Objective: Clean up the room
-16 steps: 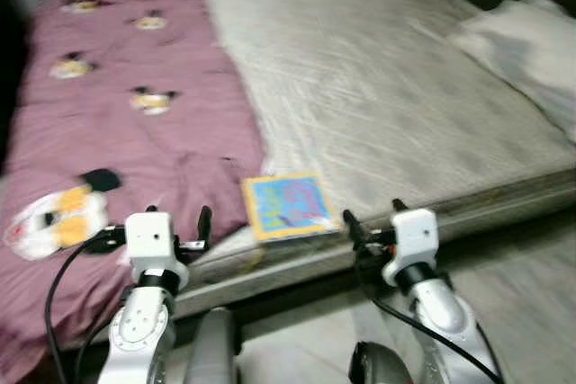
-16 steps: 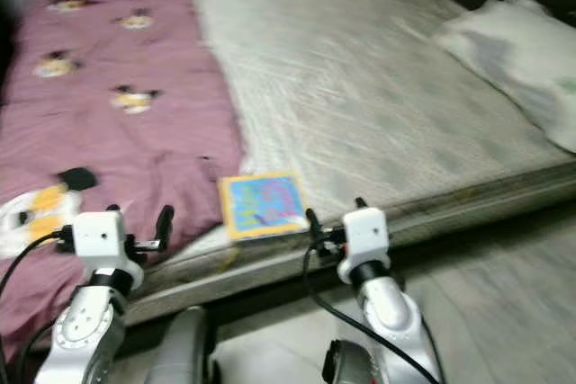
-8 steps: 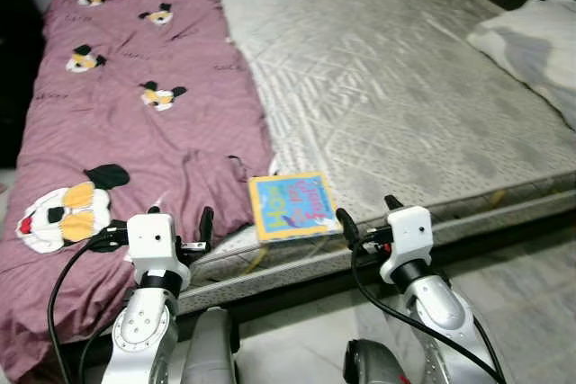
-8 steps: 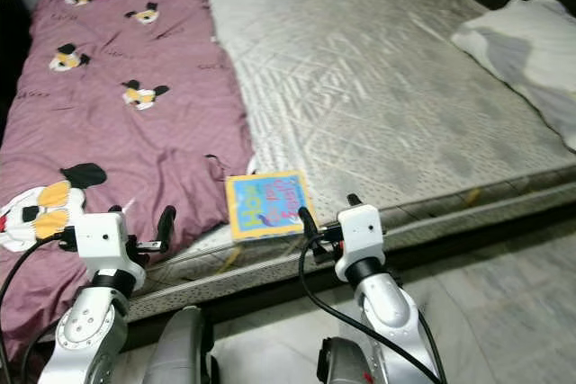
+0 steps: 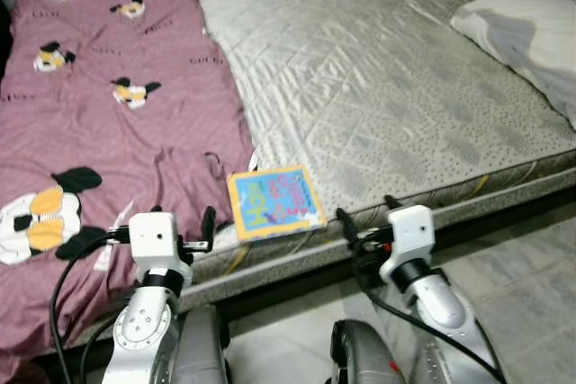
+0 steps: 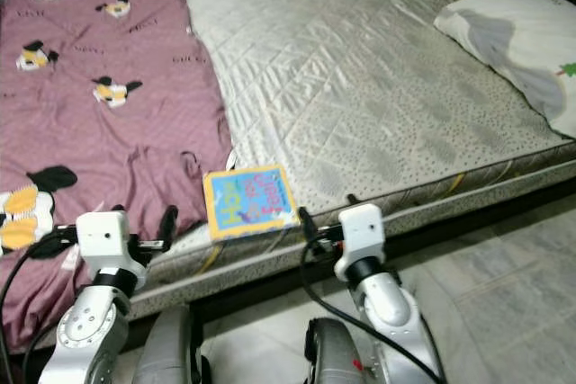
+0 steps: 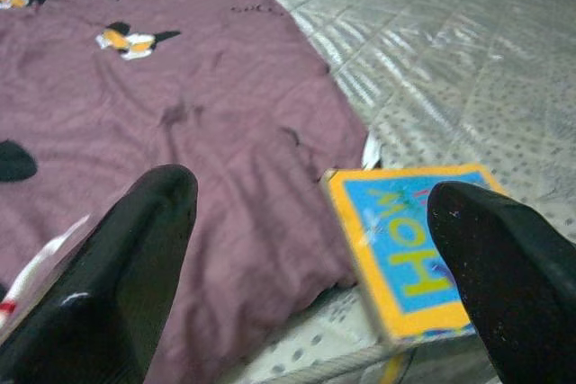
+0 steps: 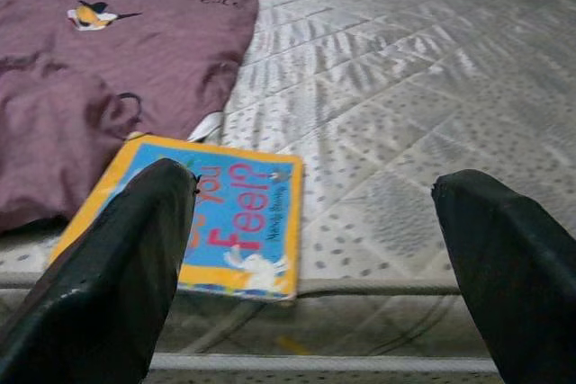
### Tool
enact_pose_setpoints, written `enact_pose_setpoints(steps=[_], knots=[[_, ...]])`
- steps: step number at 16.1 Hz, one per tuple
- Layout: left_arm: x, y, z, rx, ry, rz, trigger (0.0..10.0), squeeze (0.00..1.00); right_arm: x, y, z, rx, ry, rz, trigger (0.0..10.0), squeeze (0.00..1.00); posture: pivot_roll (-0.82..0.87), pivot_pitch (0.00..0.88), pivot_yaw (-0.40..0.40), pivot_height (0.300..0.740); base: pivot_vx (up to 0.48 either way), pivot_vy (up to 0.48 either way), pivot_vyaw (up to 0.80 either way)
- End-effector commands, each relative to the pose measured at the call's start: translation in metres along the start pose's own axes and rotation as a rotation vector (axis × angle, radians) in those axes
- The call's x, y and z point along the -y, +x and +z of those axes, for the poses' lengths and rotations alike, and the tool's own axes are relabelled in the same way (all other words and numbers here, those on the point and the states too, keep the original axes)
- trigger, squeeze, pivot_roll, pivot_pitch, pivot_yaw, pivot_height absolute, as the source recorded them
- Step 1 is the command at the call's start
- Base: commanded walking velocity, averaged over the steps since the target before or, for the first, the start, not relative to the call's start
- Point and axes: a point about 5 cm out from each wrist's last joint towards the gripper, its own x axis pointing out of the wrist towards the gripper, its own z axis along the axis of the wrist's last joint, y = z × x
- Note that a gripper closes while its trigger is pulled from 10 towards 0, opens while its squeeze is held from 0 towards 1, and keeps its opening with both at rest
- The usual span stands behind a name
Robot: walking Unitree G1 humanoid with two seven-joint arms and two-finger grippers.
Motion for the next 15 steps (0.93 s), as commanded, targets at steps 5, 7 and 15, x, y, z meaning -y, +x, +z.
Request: enact_pose_setpoints(steps=[5,7,15], knots=[[-0.0033,-0.0027,-0.0010,-0.010,-0.006,0.013,10.0,0.00,-0.0011,-0.0022,-0.0031,-0.019,0.007,0.017,10.0,0.00,0.03,0.190,0.008,0.581,0.000,0.000,0.00],[-0.0032,-0.0025,-0.0002,0.000,-0.013,0.024,10.0,0.00,-0.0006,-0.0019,-0.0031,-0.020,0.003,0.021,10.0,0.00,0.03,0.192,0.006,0.581,0.000,0.000,0.00],[-0.0007,-0.0034,-0.0003,0.003,-0.027,0.001,10.0,0.00,-0.0024,-0.0021,-0.0039,-0.022,-0.025,0.047,10.0,0.00,0.03,0.184,0.000,0.581,0.034,0.000,0.38]])
